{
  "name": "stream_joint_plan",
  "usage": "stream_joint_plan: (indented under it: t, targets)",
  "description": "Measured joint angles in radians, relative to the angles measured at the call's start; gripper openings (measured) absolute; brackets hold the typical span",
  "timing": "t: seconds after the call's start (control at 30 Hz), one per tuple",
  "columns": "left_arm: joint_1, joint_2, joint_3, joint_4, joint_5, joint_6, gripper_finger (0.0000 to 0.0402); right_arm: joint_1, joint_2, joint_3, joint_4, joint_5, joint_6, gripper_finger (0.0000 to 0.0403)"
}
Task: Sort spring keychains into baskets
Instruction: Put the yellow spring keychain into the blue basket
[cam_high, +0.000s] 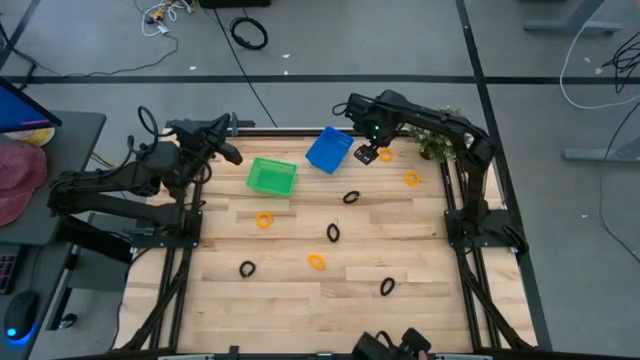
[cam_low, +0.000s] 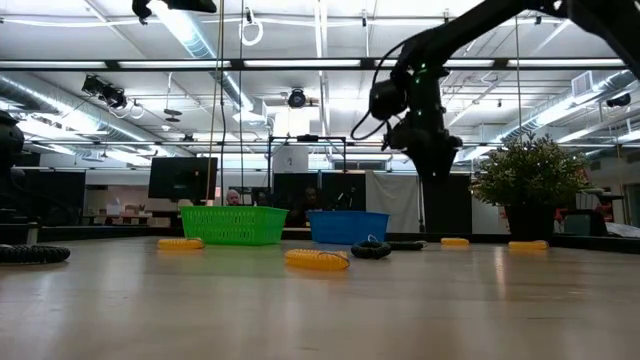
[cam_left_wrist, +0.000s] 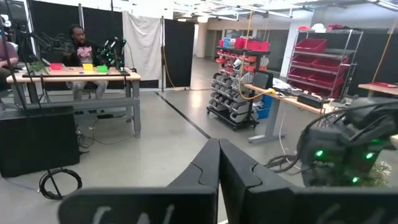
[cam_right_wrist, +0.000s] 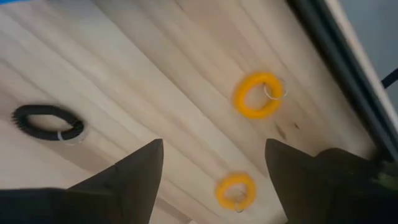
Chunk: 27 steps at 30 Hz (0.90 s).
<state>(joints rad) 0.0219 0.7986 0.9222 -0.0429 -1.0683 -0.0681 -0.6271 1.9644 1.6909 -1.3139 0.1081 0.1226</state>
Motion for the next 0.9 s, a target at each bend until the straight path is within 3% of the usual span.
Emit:
stream_joint_plan:
  t: [0.37, 0.9]
  targets:
    - [0.0, 0.0, 0.0, 0.0, 0.0, 0.001, 0.0005, -0.034, 0.119, -0.001, 0.017, 0.0, -0.029, 0.0283]
    - [0.0, 0.0, 0.0, -0.016, 0.0, 0.002, 0.0005, -0.103, 0.123, -0.143, 0.142, -0.057, -0.098, 0.0284]
